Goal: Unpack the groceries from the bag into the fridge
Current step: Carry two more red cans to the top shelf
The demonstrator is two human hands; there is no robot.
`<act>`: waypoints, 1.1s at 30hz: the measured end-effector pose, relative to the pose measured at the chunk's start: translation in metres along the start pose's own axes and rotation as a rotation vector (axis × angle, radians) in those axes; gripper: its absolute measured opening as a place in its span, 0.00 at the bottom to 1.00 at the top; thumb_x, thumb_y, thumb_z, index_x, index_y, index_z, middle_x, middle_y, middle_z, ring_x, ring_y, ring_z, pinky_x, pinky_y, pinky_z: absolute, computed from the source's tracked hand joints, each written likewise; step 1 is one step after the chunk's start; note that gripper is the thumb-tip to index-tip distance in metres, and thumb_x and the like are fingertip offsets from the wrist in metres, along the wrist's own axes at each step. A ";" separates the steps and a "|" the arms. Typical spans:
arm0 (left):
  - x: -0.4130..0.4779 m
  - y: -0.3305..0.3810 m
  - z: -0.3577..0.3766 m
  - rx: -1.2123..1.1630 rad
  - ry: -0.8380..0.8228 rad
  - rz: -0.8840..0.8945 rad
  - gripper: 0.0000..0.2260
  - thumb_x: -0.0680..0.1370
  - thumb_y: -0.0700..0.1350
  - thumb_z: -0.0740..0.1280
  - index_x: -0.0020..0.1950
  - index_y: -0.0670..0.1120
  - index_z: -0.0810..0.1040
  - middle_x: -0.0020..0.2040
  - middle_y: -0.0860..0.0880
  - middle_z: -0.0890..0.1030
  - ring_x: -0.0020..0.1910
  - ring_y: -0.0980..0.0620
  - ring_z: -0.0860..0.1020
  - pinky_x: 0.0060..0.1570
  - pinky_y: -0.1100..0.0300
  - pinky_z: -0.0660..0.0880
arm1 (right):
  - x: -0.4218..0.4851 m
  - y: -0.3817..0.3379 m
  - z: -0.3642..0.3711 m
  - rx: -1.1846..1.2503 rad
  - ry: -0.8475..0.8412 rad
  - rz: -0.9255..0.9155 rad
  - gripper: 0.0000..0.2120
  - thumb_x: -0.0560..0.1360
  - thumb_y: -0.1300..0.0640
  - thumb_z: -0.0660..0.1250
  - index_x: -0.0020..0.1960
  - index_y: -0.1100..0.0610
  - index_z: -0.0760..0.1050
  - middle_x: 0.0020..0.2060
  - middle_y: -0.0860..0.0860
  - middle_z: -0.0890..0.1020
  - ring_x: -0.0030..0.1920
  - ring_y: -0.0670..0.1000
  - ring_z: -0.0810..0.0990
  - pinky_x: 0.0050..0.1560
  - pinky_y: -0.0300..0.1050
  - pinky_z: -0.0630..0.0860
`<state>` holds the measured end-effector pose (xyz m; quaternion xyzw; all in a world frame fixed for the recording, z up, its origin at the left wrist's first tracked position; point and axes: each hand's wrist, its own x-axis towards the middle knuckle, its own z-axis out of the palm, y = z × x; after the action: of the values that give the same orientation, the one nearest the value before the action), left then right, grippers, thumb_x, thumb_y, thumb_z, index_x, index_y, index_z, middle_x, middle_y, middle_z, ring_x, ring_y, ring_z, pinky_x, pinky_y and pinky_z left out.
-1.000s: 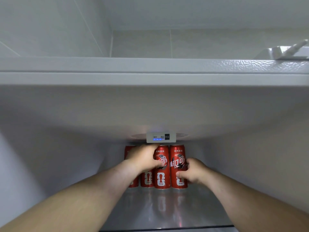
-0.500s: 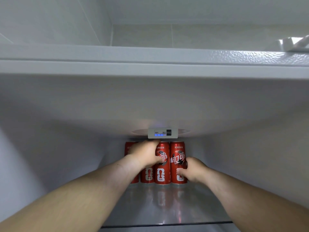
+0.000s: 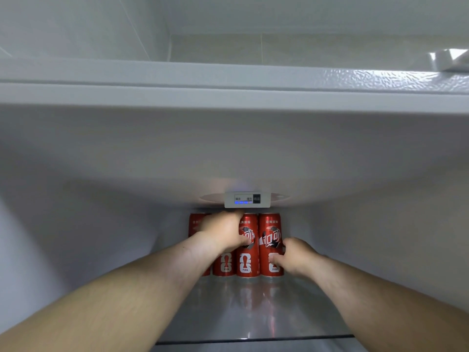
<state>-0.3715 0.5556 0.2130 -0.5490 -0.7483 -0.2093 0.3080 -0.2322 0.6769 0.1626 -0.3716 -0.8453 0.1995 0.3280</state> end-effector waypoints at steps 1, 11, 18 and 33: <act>0.000 0.000 0.000 0.012 0.005 0.000 0.32 0.72 0.60 0.73 0.72 0.55 0.64 0.65 0.50 0.76 0.59 0.46 0.78 0.53 0.53 0.78 | 0.000 0.000 0.000 -0.004 -0.001 0.000 0.25 0.76 0.48 0.71 0.69 0.55 0.70 0.64 0.52 0.79 0.61 0.53 0.79 0.65 0.50 0.75; 0.001 0.000 0.004 0.009 0.002 -0.012 0.32 0.72 0.60 0.72 0.72 0.55 0.64 0.65 0.49 0.76 0.59 0.46 0.78 0.54 0.51 0.78 | 0.000 0.000 0.000 -0.005 -0.005 0.010 0.25 0.77 0.48 0.69 0.70 0.55 0.70 0.64 0.53 0.79 0.62 0.54 0.79 0.65 0.50 0.74; -0.002 -0.003 0.002 -0.017 -0.038 -0.002 0.33 0.72 0.58 0.73 0.73 0.53 0.63 0.66 0.49 0.76 0.60 0.46 0.77 0.56 0.51 0.77 | 0.002 0.000 -0.003 0.011 -0.005 0.049 0.25 0.74 0.47 0.71 0.67 0.56 0.73 0.61 0.53 0.80 0.58 0.53 0.80 0.61 0.47 0.76; -0.063 0.007 -0.041 -0.215 -0.308 -0.028 0.16 0.75 0.56 0.67 0.47 0.43 0.82 0.45 0.48 0.82 0.42 0.51 0.79 0.39 0.59 0.76 | -0.018 -0.017 -0.015 0.068 0.013 0.064 0.08 0.72 0.55 0.69 0.50 0.56 0.79 0.49 0.53 0.83 0.47 0.53 0.81 0.51 0.43 0.76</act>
<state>-0.3427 0.4871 0.1986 -0.5938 -0.7676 -0.2055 0.1264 -0.2209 0.6532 0.1757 -0.3884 -0.8236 0.2359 0.3393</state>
